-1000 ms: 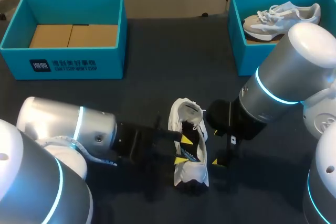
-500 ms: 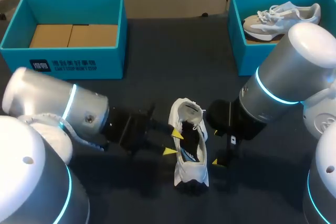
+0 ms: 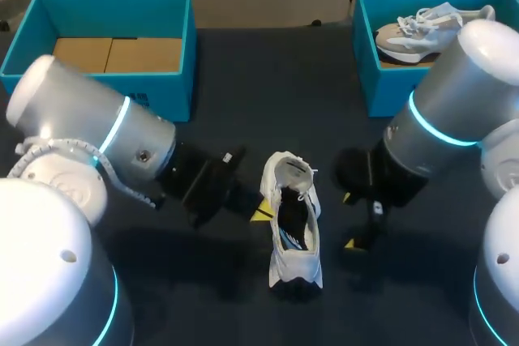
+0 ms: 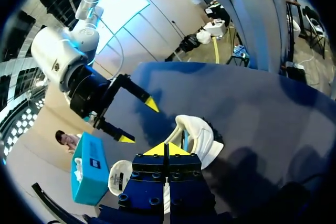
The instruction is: Take the shoe out of the shoebox, open the shoe tongue, remove and reinsert the insole, then place the shoe into the shoebox
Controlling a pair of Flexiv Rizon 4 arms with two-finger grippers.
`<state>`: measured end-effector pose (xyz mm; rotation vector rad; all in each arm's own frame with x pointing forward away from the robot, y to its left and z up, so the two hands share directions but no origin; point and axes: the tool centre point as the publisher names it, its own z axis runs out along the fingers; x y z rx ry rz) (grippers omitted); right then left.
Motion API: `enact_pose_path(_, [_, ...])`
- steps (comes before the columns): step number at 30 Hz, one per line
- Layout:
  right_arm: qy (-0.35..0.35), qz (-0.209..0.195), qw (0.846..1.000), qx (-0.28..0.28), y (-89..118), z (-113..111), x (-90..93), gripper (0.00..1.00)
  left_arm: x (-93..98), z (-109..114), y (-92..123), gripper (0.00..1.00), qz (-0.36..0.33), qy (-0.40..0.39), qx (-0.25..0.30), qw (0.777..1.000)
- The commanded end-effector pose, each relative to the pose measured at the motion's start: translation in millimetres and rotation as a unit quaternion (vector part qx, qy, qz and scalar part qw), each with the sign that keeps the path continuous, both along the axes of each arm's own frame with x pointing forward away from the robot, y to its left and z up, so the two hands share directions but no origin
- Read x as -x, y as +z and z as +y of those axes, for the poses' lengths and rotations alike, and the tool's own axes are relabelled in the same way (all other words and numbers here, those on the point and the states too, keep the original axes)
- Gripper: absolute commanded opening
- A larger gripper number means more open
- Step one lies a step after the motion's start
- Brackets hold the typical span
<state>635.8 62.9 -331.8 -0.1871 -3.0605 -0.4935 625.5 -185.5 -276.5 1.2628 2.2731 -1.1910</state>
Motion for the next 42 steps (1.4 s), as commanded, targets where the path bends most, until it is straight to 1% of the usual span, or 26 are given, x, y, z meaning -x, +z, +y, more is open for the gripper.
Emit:
enact_pose_path(1, [-0.004, 0.000, 1.000, -0.005, 21, -36, 5.0, 1.00, -1.6, -4, 7, 0.00, 0.014, -0.047, -0.070, 0.996])
enact_pose_path(2, [0.000, -0.005, 1.000, -0.015, 22, -42, 4.9, 1.00, -1.0, -5, 8, 0.00, 0.017, -0.055, -0.078, 0.995])
enact_pose_path(4, [-0.011, -0.003, 1.000, -0.006, 25, -55, 5.1, 1.00, -0.2, -7, 9, 0.00, 0.012, -0.064, -0.094, 0.994])
enact_pose_path(5, [-0.012, -0.007, 1.000, -0.015, 26, -60, 5.1, 1.00, -0.5, -8, 10, 0.00, 0.013, -0.071, -0.102, 0.992])
enact_pose_path(6, [-0.019, -0.005, 1.000, -0.012, 27, -66, 5.2, 1.00, -0.8, -9, 11, 0.00, 0.013, -0.076, -0.108, 0.991])
enact_pose_path(7, [-0.022, -0.003, 1.000, -0.007, 28, -71, 4.9, 1.00, -1.3, -11, 12, 0.00, 0.009, -0.082, -0.118, 0.990])
enact_pose_path(9, [-0.027, -0.003, 0.999, -0.018, 29, -80, 3.7, 1.00, -1.9, -14, 14, 0.00, 0.011, -0.103, -0.147, 0.984])
enact_pose_path(10, [-0.063, 0.012, 0.998, -0.020, 26, -92, 1.3, 1.00, -1.9, -14, 14, 0.00, 0.011, -0.103, -0.147, 0.984])
enact_pose_path(11, [-0.082, 0.015, 0.996, -0.026, 25, -98, 0.8, 1.00, -1.9, -14, 14, 0.00, 0.011, -0.103, -0.147, 0.984])
enact_pose_path(27, [-0.082, 0.015, 0.996, -0.026, 25, -98, 0.8, 1.00, -1.9, -14, 14, 0.00, 0.011, -0.103, -0.147, 0.984])
enact_pose_path(31, [-0.109, 0.029, 0.993, -0.021, 32, -114, -2.2, 1.00, -10.3, -18, 11, 0.00, -0.025, -0.151, -0.176, 0.972])
enact_pose_path(35, [-0.123, 0.039, 0.991, -0.020, 36, -131, -4.3, 1.00, -22.9, -22, 8, 0.00, -0.043, -0.184, -0.201, 0.961])
enact_pose_path(40, [-0.129, 0.052, 0.990, -0.029, 38, -148, -9.4, 1.00, -30.2, -27, 0, 0.00, -0.054, -0.226, -0.240, 0.943])
enact_pose_path(42, [-0.137, 0.057, 0.988, -0.036, 38, -154, -10.6, 1.00, -29.7, -29, -5, 0.00, -0.057, -0.255, -0.257, 0.931])
